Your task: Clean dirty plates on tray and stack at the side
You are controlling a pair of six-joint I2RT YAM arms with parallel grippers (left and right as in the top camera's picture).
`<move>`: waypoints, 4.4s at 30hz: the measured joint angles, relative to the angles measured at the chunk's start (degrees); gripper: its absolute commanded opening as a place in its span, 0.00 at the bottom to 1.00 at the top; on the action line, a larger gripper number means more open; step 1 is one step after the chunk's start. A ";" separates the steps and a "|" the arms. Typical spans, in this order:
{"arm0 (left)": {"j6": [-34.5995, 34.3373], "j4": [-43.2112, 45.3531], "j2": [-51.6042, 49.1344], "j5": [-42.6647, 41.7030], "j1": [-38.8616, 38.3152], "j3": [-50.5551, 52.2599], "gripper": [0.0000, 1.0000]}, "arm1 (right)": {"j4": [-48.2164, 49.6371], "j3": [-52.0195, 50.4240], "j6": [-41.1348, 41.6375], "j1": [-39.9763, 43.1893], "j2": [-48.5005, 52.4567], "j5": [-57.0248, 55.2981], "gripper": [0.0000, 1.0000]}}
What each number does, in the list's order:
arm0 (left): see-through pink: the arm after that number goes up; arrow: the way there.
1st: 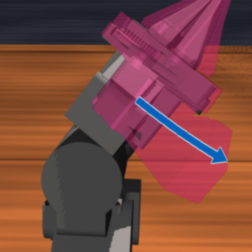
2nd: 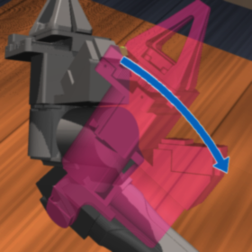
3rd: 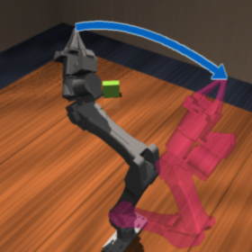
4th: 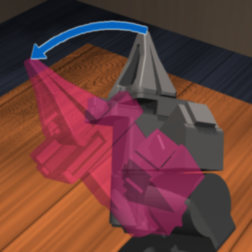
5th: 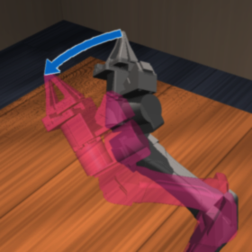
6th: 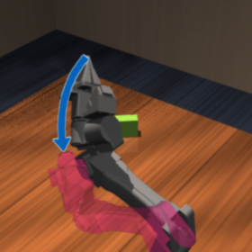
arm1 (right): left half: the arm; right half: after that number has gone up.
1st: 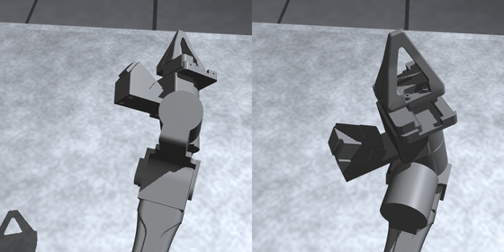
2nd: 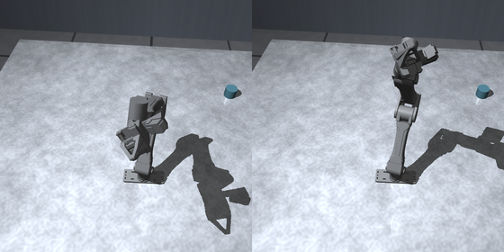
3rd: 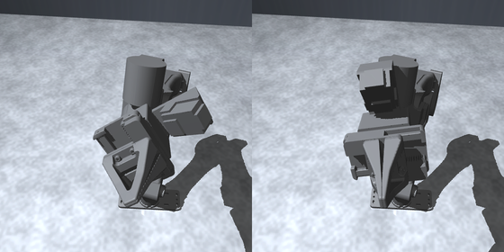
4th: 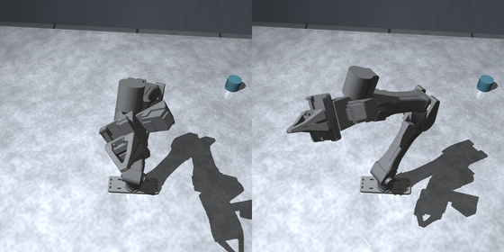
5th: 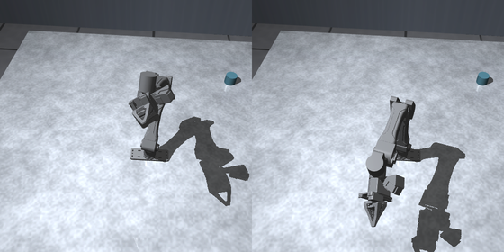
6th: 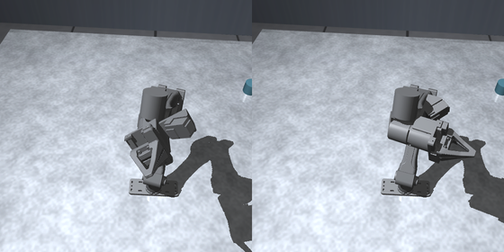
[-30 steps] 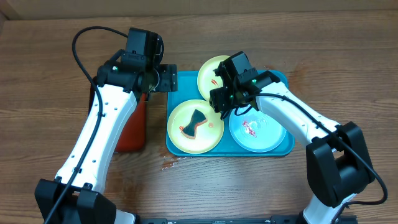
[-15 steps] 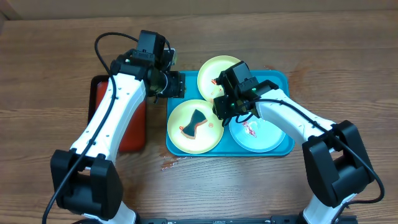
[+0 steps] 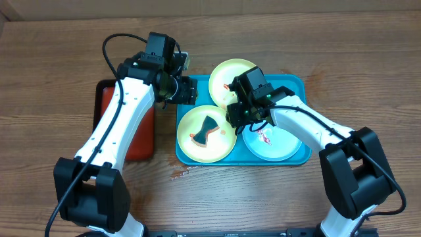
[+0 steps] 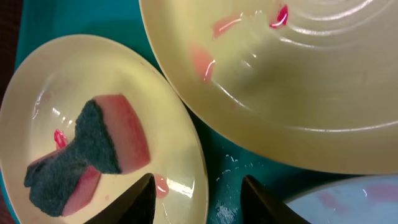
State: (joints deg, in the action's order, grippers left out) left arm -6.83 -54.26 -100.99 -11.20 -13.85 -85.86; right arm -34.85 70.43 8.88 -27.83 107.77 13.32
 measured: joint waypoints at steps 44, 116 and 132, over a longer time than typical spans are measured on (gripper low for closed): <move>7.06 1.07 -5.99 -5.16 -7.52 6.67 0.47 | -0.13 -0.31 -2.64 -2.51 4.04 -3.69 0.04; 4.98 9.40 -6.19 -4.09 -13.99 17.97 0.04 | -0.07 -0.31 -2.62 -2.51 4.04 -3.82 0.04; -5.33 8.24 -6.19 9.70 -10.56 17.97 0.04 | -0.22 -0.28 -2.64 -2.45 4.04 -3.76 0.04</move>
State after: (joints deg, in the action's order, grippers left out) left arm -12.16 -46.02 -107.18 -1.50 -24.40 -67.90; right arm -35.07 70.15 6.24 -30.28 111.81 9.56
